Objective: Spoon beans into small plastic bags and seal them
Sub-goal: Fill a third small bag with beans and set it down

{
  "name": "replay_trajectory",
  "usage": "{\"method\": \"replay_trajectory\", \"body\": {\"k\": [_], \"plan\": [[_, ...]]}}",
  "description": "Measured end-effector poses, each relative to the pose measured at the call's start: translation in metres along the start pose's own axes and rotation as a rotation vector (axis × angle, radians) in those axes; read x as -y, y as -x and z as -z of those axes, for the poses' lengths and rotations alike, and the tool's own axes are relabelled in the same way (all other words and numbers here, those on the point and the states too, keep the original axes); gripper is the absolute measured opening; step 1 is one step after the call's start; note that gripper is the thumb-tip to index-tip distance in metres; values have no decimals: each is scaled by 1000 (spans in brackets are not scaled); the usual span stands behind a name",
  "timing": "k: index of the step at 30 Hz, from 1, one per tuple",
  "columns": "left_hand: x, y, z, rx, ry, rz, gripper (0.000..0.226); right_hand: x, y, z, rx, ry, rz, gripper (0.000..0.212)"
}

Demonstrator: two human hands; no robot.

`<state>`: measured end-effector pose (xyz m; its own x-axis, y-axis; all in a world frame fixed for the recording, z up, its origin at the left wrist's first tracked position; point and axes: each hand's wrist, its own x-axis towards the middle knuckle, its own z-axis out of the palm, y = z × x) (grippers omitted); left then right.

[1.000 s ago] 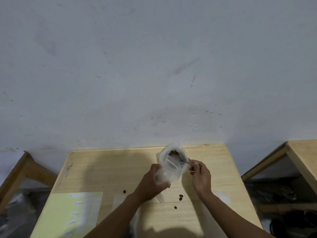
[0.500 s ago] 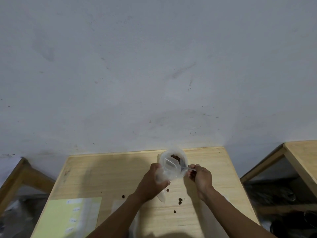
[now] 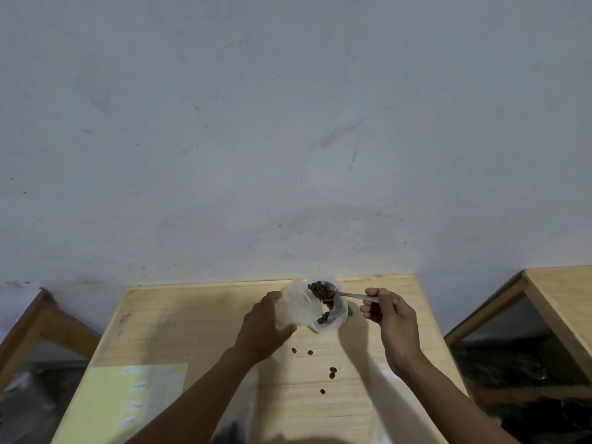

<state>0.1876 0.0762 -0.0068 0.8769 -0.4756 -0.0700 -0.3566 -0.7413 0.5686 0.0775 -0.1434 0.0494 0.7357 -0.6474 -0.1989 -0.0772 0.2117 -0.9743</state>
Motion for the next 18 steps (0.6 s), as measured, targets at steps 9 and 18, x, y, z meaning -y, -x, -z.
{"method": "replay_trajectory", "body": {"k": [9, 18], "plan": [[5, 2, 6, -58, 3, -3, 71, -6, 18, -6, 73, 24, 83, 28], [18, 14, 13, -115, 72, 66, 68, -9, 16, -7, -19, -37, 72, 28]]}}
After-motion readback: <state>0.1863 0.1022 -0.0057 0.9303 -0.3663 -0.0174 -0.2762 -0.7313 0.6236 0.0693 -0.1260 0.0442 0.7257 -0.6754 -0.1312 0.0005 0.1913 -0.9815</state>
